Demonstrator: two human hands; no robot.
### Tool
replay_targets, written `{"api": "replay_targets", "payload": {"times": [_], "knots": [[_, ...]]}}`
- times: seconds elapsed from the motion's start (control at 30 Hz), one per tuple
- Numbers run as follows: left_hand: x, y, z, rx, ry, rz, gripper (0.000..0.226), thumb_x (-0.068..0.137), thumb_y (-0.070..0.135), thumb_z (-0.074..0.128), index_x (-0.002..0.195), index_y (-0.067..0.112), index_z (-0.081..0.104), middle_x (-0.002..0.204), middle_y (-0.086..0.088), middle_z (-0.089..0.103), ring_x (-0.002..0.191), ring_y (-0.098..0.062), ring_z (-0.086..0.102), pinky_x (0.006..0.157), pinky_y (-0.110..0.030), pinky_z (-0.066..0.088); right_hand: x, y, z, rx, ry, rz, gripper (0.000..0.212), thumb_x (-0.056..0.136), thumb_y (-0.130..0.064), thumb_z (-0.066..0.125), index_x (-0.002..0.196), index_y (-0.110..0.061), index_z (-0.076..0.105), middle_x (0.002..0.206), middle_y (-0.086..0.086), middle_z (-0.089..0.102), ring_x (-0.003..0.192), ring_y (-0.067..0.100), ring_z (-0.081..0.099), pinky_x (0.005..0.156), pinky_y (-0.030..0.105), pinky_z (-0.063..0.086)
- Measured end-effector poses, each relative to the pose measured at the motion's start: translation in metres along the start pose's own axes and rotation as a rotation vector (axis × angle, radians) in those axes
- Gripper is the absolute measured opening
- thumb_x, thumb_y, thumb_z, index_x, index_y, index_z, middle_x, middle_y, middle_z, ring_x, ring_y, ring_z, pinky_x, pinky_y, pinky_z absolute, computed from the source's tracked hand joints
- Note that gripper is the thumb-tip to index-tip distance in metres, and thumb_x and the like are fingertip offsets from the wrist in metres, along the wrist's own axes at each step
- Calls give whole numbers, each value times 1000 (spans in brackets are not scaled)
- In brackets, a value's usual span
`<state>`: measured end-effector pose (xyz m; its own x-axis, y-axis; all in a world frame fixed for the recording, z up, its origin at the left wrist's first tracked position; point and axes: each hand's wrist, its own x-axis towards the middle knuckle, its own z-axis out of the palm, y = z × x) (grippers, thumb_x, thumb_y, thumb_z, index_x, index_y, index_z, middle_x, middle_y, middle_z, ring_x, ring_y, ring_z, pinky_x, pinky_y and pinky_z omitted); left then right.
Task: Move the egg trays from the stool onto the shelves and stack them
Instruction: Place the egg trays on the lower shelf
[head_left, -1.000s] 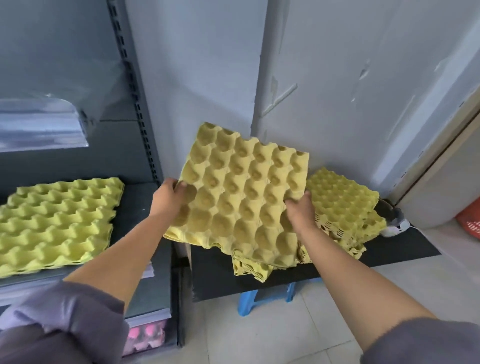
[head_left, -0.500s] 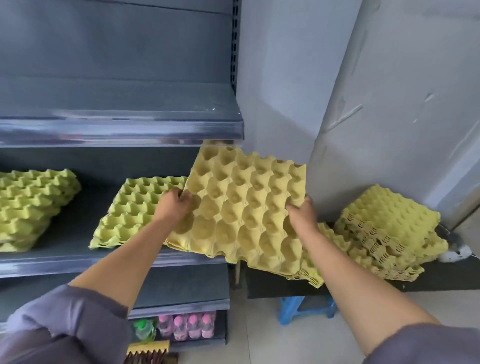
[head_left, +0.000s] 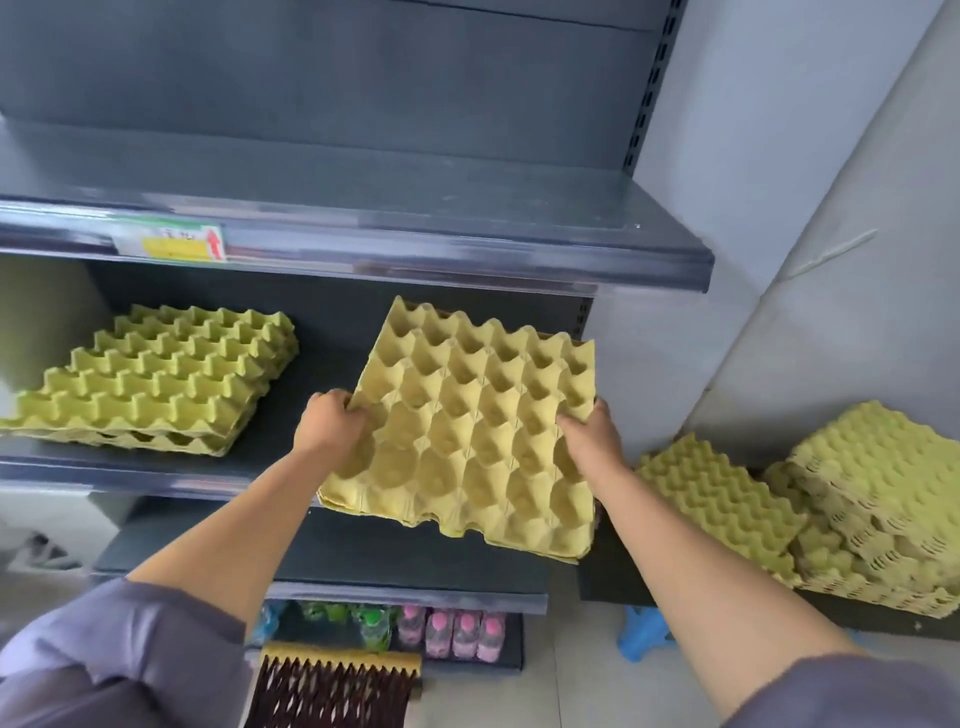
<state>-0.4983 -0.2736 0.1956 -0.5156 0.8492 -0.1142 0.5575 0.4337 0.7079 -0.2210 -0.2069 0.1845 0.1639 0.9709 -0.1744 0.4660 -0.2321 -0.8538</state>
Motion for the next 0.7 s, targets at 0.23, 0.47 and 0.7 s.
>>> {"api": "replay_targets", "payload": {"times": [0.23, 0.47, 0.7], "knots": [[33, -18, -22, 33, 54, -32, 23, 87, 12, 54, 104, -2, 62, 96, -16, 59, 80, -29, 52, 67, -32, 39, 28, -30, 42, -34, -86, -37, 55, 94, -24, 55, 142, -12, 33, 135, 8, 52, 120, 31, 52, 90, 32, 42], [60, -34, -57, -3, 134, -90, 26, 89, 6, 53, 112, -2, 63, 99, -22, 66, 86, -35, 60, 71, -33, 46, 47, -72, 92, -62, -169, -85, 62, 93, -32, 57, 146, -15, 30, 141, 10, 48, 125, 33, 49, 99, 38, 43], [84, -66, -101, -75, 179, -107, 24, 89, 9, 58, 108, -5, 62, 87, -13, 56, 83, -26, 56, 70, -34, 43, 38, -112, 147, -102, -222, -154, 73, 97, -33, 52, 153, -15, 10, 156, 9, 26, 137, 31, 36, 102, 39, 39]]}}
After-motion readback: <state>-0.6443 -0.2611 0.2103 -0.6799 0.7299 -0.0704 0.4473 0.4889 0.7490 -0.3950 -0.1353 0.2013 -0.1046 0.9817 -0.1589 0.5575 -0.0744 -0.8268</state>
